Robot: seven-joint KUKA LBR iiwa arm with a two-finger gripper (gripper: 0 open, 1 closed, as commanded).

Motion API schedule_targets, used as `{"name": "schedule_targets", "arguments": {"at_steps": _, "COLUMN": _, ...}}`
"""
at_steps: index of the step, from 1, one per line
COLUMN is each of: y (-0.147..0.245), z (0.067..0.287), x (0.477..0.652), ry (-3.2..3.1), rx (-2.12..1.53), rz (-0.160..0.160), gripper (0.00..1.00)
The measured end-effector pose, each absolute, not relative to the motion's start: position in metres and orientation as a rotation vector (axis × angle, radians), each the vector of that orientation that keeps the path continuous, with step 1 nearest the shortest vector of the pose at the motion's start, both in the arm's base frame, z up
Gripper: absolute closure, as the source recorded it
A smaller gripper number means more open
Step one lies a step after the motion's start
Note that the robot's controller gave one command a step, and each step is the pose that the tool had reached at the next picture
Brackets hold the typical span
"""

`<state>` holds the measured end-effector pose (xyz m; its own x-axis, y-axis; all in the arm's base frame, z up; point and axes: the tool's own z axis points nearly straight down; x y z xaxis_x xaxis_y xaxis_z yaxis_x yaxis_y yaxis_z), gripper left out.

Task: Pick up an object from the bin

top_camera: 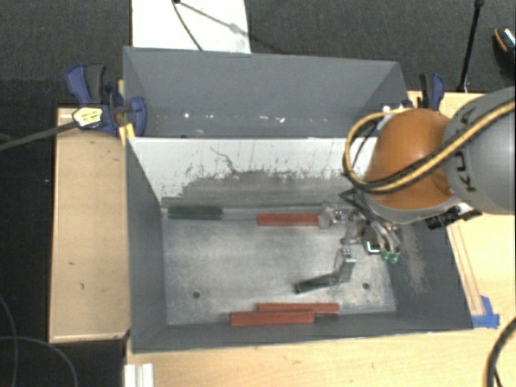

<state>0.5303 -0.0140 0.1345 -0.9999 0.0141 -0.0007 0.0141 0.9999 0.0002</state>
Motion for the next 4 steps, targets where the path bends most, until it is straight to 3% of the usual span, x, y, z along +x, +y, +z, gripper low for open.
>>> {"name": "schedule_targets", "arguments": {"at_steps": 1, "y": -0.046, "z": 0.069, "x": 0.49, "ry": 3.142, "rx": -0.131, "rz": 0.0, "gripper": 0.0}}
{"name": "schedule_targets", "arguments": {"at_steps": 2, "y": -0.045, "z": 0.074, "x": 0.493, "ry": 3.137, "rx": -0.136, "rz": -0.001, "gripper": 1.0}}
{"name": "schedule_targets", "arguments": {"at_steps": 3, "y": -0.044, "z": 0.072, "x": 0.493, "ry": 3.136, "rx": -0.137, "rz": 0.0, "gripper": 0.0}}
{"name": "schedule_targets", "arguments": {"at_steps": 4, "y": 0.012, "z": 0.071, "x": 0.538, "ry": 3.132, "rx": -0.158, "rz": 0.003, "gripper": 0.0}}
